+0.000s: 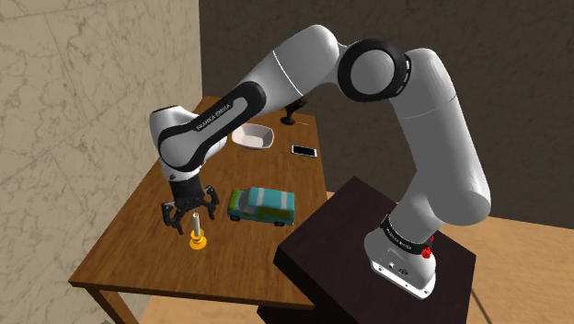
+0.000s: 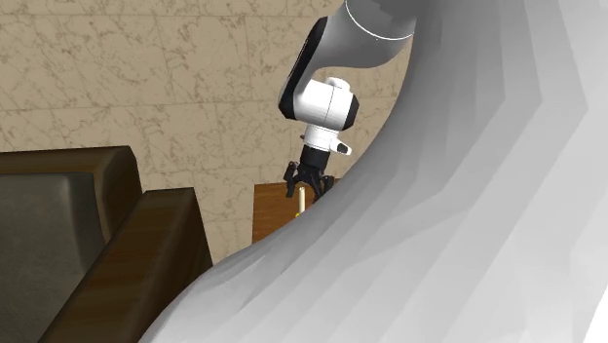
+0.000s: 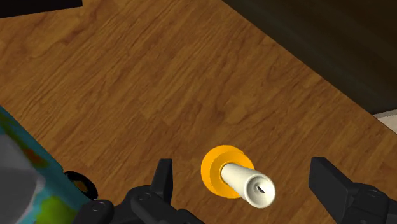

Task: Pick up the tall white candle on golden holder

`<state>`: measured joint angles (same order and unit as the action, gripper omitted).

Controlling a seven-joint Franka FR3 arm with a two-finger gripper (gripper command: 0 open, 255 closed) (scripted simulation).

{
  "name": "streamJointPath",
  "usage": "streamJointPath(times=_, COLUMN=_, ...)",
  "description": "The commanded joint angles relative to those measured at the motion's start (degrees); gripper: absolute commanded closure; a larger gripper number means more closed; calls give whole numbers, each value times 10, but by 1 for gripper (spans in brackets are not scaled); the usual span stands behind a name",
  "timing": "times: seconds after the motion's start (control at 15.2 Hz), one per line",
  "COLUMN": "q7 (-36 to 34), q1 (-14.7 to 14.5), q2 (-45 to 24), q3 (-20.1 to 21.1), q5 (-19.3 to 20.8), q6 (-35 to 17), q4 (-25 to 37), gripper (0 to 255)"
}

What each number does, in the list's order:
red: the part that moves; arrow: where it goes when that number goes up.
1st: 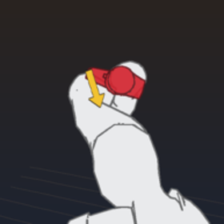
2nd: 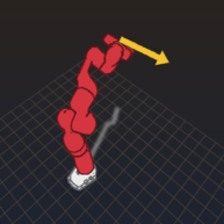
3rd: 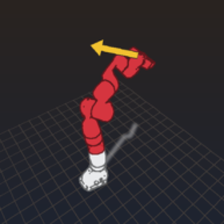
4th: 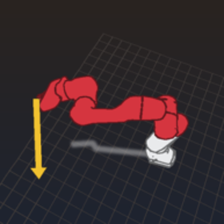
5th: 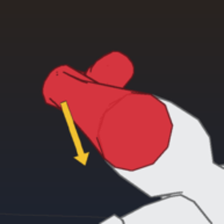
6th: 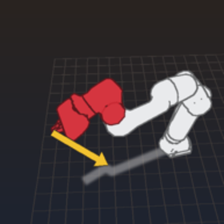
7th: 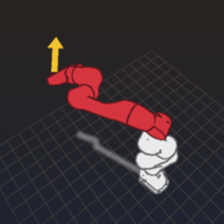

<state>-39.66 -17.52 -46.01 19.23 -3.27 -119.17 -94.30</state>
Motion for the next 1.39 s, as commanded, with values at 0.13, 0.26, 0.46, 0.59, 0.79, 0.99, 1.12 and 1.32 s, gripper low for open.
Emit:
streamJointPath(times=0.13, q7=3, q1=-5, q2=-28, q3=-5, q5=5, q6=-14, q4=13, gripper=0)
streamJointPath(times=0.26, q7=4, q1=-6, q2=-38, q3=-7, q5=6, q6=-20, q4=17, gripper=0)
streamJointPath(times=0.46, q7=4, q1=-6, q2=-37, q3=-7, q5=6, q6=-20, q4=16, gripper=255)
streamJointPath(times=0.59, q7=4, q1=-6, q2=-37, q3=-7, q5=6, q6=-21, q4=16, gripper=255)
streamJointPath(times=0.79, q7=4, q1=-6, q2=-37, q3=-7, q5=6, q6=-20, q4=16, gripper=255)
streamJointPath(times=0.99, q7=4, q1=-6, q2=-38, q3=-7, q5=6, q6=-20, q4=17, gripper=255)
streamJointPath(times=1.12, q7=2, q1=-4, q2=-26, q3=-5, q5=4, q6=-13, q4=12, gripper=255)
streamJointPath(times=1.32, q7=0, q1=-1, q2=-8, q3=-1, q5=1, q6=-1, q4=6, gripper=255)
